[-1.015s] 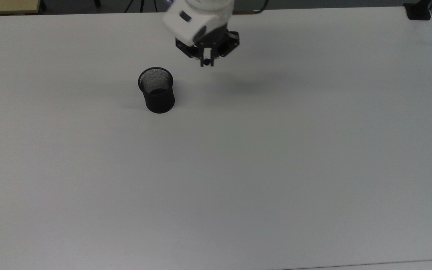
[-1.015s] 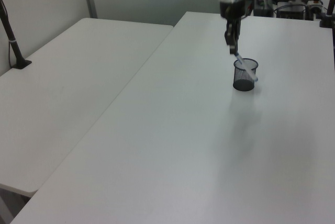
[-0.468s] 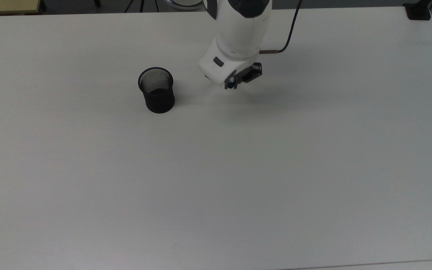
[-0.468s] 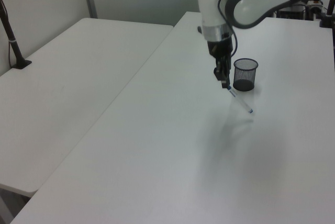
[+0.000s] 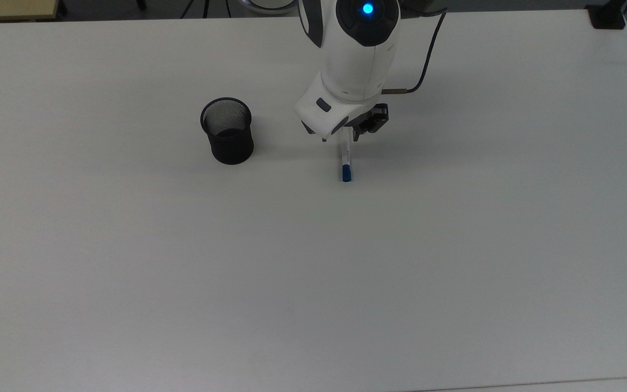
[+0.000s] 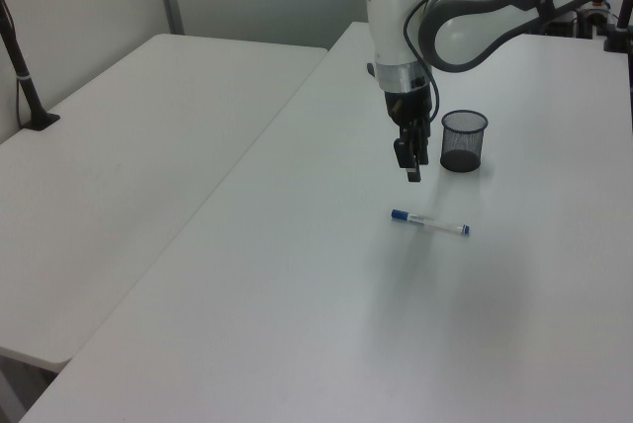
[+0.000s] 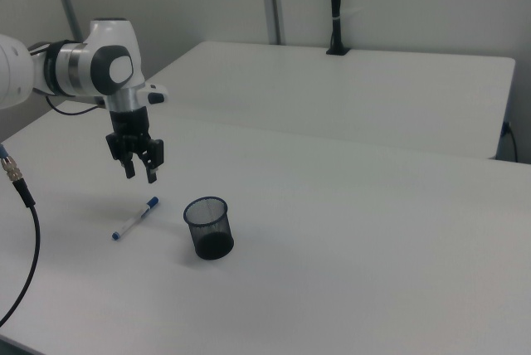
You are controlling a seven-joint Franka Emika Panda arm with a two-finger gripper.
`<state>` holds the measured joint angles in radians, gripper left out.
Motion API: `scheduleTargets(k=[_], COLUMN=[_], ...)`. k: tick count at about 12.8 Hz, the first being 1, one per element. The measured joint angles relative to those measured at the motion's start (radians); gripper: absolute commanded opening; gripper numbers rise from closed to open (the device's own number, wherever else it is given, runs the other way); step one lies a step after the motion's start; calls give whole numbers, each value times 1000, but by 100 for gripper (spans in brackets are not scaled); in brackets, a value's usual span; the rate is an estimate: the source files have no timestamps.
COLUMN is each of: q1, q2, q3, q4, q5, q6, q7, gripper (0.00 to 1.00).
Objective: Remove the marker
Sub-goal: 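Open the gripper and raise it away from the marker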
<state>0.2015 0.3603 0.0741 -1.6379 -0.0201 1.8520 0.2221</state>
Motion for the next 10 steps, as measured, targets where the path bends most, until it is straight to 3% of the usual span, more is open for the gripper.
scheduleTargets(k=[2, 6, 10], q1=[-1, -34, -100], q2=[-15, -134, -250], q3=[-5, -19, -22], q4=[12, 20, 20], q5=[-20, -48, -58], q6=[0, -61, -151], q7=[2, 0, -89], gripper=[100, 100, 100])
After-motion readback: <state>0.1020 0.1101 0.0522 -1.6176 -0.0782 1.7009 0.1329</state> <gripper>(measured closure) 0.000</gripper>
